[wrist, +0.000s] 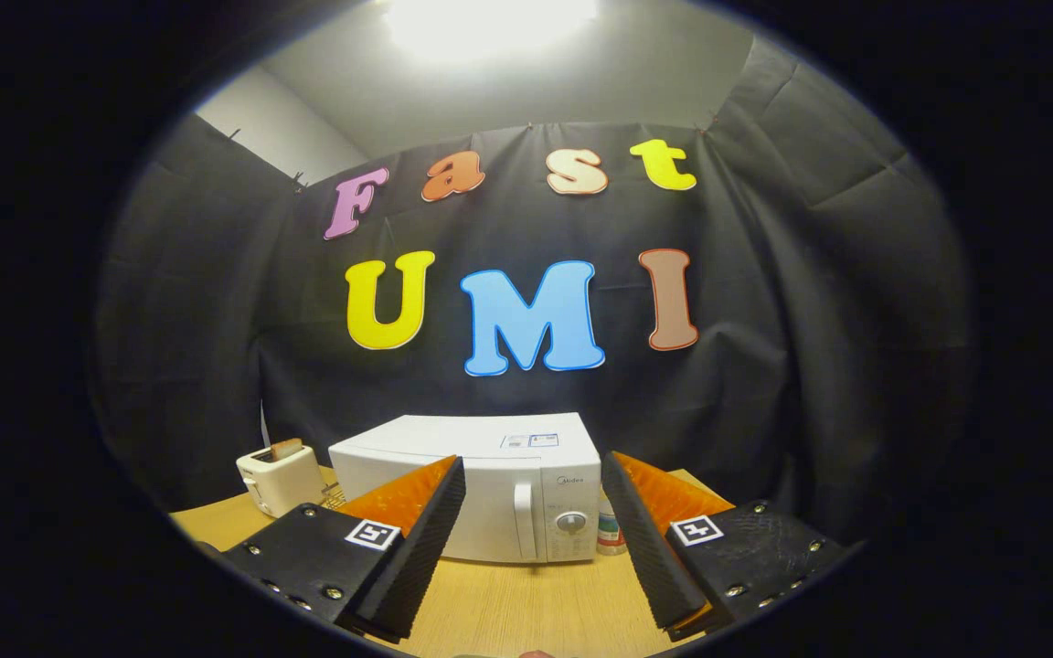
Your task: Open the microwave, put the food inside, and close the microwave door.
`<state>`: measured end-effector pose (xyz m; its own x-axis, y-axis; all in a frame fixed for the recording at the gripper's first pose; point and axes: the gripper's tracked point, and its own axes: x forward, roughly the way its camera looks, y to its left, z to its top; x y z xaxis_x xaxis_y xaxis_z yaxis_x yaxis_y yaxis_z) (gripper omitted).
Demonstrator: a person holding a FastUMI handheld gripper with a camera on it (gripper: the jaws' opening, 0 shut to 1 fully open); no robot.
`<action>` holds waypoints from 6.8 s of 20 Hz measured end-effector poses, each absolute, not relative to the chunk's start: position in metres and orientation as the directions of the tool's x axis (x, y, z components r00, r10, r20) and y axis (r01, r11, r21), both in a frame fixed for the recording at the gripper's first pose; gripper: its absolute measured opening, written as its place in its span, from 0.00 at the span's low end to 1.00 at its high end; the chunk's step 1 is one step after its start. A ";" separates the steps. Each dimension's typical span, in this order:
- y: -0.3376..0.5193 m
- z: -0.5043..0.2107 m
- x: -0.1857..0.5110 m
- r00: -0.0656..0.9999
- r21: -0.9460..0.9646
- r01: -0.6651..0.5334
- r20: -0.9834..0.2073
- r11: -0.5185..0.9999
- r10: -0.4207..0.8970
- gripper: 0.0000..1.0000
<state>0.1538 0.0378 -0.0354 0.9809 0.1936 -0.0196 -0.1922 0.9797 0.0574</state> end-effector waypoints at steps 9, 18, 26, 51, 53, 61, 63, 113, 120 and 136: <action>0.059 -0.089 0.221 0.969 0.047 -0.220 -0.103 0.974 0.224 0.92; 0.080 -0.155 0.275 0.946 0.002 -0.245 -0.217 0.970 0.240 0.92; 0.090 -0.210 0.300 0.921 -0.019 -0.248 -0.314 0.969 0.229 0.77; 0.099 -0.215 0.228 0.908 -0.041 -0.258 -0.352 0.965 0.228 0.06; 0.106 -0.214 0.210 0.904 -0.037 -0.268 -0.355 0.963 0.238 0.06; 0.143 -0.211 0.136 0.882 0.012 -0.280 -0.391 0.960 0.263 0.15; 0.154 -0.211 0.116 0.877 0.006 -0.289 -0.400 0.957 0.267 0.21; 0.142 -0.144 -0.003 0.881 -0.031 -0.416 -0.261 0.909 0.394 0.97; 0.077 -0.228 -0.003 0.853 -0.018 -0.338 -0.428 0.941 0.298 0.97; 0.049 -0.331 -0.012 0.700 0.008 -0.336 -0.667 0.942 0.255 0.98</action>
<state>-0.0118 0.0493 -0.3309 0.7001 0.2552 -0.6669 -0.3357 0.9419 0.0080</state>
